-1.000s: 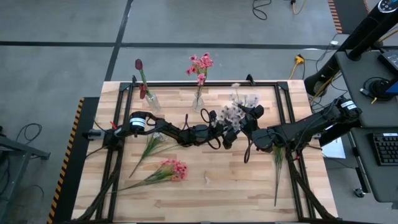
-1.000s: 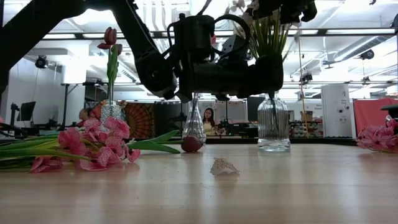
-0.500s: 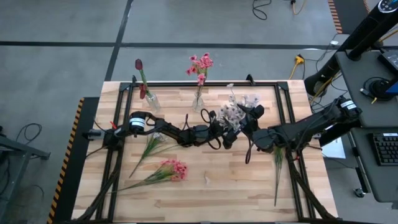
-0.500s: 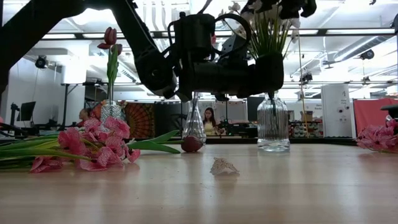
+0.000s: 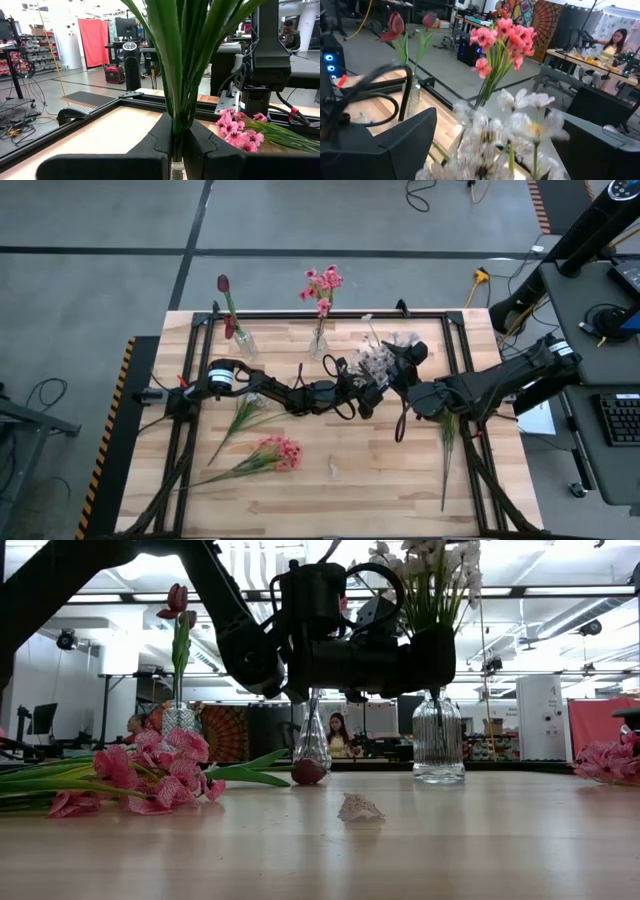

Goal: Sort flowers into vase by color
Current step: Put the right white flowers into the right transparent vase

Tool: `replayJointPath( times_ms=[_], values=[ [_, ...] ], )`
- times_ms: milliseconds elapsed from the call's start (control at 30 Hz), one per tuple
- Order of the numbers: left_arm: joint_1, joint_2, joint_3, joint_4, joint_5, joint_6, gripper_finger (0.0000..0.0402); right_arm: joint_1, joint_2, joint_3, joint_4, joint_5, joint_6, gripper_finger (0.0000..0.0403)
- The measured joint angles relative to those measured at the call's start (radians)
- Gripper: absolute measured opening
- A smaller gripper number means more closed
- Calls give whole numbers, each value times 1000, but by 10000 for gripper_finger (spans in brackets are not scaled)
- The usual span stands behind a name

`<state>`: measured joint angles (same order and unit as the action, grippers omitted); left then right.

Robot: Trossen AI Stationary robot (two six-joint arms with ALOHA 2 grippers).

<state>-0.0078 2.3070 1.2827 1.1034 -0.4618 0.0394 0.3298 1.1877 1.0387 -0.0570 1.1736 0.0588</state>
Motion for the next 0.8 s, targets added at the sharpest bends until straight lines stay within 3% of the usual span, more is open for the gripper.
replayJointPath(
  times_ms=[500,633,800],
  values=[
    [0,0,0,2,-1,-18,13,0,0,81,-89,-4,-6,364],
    [0,0,0,2,-3,-27,45,0,1,67,-88,0,1,364],
    [0,0,0,2,-4,-29,113,0,2,63,-87,4,10,364]
  ],
)
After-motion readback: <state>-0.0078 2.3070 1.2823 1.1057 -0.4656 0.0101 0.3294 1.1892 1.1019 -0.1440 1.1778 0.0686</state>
